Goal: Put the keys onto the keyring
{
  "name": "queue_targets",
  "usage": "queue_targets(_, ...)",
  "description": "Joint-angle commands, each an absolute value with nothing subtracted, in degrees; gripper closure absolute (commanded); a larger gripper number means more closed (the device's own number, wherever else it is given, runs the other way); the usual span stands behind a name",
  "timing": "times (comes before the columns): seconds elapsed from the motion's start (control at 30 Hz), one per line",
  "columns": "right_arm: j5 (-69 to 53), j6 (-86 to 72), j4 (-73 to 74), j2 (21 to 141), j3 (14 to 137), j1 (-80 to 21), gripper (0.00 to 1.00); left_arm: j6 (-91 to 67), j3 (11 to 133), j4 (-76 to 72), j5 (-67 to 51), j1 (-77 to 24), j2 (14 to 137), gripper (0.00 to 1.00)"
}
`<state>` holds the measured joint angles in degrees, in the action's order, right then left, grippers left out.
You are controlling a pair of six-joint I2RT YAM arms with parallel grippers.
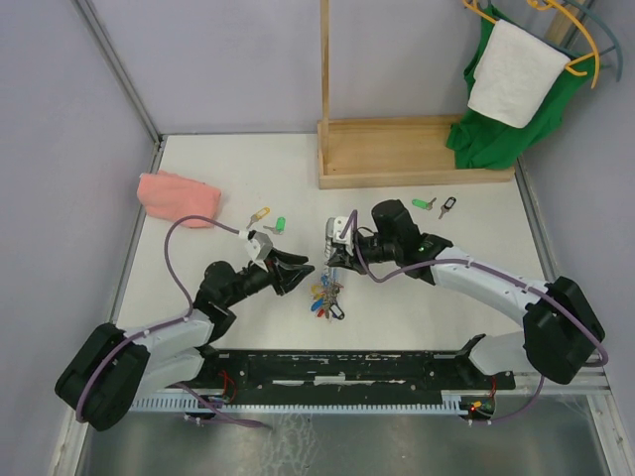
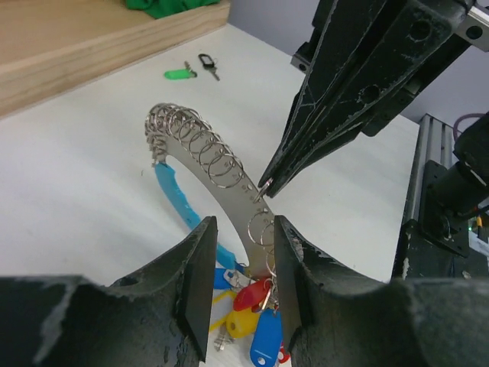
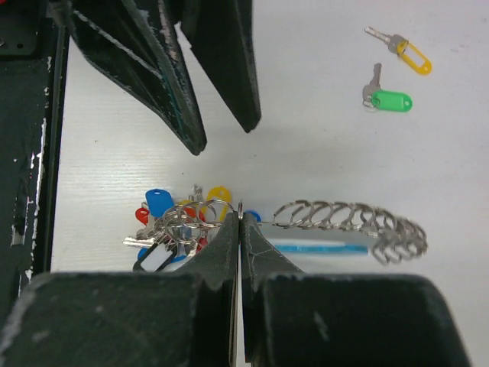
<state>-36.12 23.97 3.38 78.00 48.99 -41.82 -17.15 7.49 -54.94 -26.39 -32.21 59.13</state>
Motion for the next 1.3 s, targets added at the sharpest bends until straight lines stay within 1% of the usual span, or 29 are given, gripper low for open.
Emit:
queue_targets(0.0,-41.8,32.1,-0.8,73.8,49.1,-41.4,0.99,-7.9,11.5,-64.9,-35.2,-32.1,63.0,0.58)
queue_targets(0.1,-42.3,35.5,0.8,72.9,49.0,-41.3,0.99,-2.8,12.4,-64.9,-37.2,-32.5,64.6,0.58)
queue_targets(0.23,-42.8,37.8,4.9,72.8,50.5,-41.2,0.99,5.0,13.4,-60.7,-38.7,-33.0,65.1,0.59)
queue_targets(0.47,-43.4,40.5,8.5,72.9,51.7,-41.3,0.99,10.8,15.6,-57.8,-40.7,-34.3,66.4,0.63)
queue_targets(0.57,-43.6,40.5,9.1,73.0,52.4,-41.2,0.99,12.1,16.9,-55.6,-41.5,-35.0,67.6,0.65)
queue_targets(1.03,-43.5,39.5,9.7,73.5,53.4,-41.2,0.99,14.8,18.3,-52.3,-42.5,-36.3,69.4,0.65)
queue_targets(1.27,-43.8,38.5,9.9,73.8,54.0,-41.3,0.99,15.4,19.5,-51.3,-42.4,-37.3,70.0,0.67)
